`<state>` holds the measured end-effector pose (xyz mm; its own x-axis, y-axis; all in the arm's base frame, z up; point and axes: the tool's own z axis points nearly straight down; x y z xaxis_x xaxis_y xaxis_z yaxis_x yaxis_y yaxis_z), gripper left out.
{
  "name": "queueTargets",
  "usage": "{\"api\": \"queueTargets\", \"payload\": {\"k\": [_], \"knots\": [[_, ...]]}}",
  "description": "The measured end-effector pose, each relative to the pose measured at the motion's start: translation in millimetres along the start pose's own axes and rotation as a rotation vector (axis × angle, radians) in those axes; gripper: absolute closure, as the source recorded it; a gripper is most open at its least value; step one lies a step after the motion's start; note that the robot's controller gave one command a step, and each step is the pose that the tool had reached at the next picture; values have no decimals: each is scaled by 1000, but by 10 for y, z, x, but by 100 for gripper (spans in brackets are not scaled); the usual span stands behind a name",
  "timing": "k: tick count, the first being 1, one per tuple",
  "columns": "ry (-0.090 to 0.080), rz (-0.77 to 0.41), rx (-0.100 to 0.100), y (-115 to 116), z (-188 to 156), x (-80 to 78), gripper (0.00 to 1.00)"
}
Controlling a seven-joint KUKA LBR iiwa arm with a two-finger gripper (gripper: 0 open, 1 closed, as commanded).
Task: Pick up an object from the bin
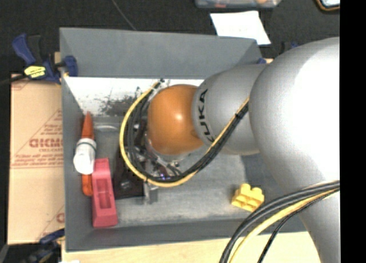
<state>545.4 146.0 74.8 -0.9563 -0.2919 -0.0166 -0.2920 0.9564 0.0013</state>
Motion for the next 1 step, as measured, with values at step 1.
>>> {"api": "queueTargets", "payload": {"k": [1], "knots": [[-7, -269, 2, -79, 21, 198, 0]]}}
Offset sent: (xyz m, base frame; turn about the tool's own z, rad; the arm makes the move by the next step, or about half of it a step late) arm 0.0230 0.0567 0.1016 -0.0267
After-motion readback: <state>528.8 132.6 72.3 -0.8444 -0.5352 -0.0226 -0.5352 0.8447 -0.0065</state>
